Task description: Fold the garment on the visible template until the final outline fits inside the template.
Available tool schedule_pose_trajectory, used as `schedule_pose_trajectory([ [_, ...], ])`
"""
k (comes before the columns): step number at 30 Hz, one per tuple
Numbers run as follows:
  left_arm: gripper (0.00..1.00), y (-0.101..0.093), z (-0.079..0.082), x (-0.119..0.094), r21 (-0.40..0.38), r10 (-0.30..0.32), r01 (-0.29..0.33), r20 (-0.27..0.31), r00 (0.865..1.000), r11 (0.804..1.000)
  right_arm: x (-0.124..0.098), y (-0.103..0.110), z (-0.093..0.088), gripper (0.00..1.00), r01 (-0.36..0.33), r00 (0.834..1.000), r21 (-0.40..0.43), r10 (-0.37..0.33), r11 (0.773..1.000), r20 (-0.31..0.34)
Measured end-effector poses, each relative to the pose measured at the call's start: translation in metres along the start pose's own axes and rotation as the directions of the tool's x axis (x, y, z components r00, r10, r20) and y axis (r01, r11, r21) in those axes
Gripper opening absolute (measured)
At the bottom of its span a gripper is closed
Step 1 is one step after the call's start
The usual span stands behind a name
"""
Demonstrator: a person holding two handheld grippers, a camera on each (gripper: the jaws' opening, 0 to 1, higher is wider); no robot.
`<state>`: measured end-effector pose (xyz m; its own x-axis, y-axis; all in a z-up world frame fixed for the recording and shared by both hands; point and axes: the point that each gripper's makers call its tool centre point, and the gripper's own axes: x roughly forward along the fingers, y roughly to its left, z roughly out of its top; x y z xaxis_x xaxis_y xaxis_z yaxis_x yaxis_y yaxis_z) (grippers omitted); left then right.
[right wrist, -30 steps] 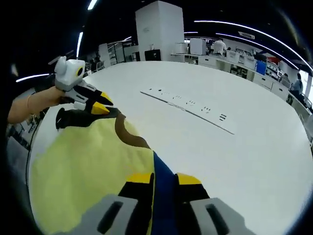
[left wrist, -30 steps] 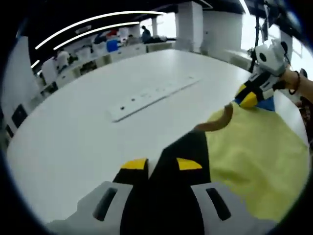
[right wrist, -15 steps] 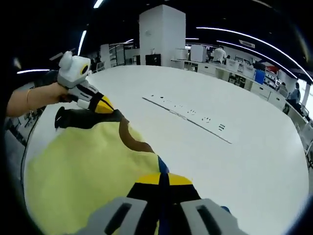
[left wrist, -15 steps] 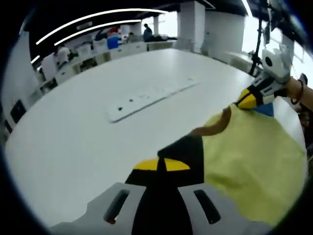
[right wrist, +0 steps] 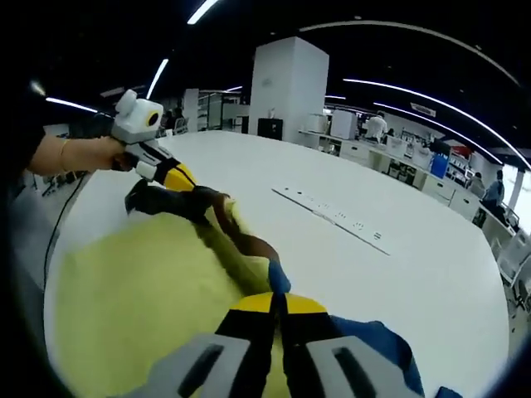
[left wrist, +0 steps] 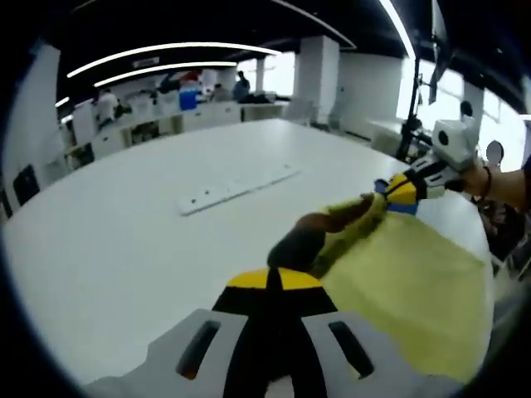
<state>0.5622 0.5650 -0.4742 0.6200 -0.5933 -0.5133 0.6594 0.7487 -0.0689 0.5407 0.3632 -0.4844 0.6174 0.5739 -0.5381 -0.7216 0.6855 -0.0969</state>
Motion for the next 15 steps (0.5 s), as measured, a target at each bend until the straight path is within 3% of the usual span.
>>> schedule_pose_trajectory([
  [7,0.0,-0.019,-0.04,-0.012,0.012,-0.019,0.02,-0.089,0.996,1.0,-0.006,0.025,-0.035,0.0,-0.041,0.995,0.028,0.043,0.999,-0.089],
  [15,0.0,-0.018,-0.05,-0.009,0.016,-0.006,0.008,-0.11,0.994,1.0,-0.006,0.026,-0.04,0.0,-0.039,0.994,0.038,0.042,0.999,-0.104],
])
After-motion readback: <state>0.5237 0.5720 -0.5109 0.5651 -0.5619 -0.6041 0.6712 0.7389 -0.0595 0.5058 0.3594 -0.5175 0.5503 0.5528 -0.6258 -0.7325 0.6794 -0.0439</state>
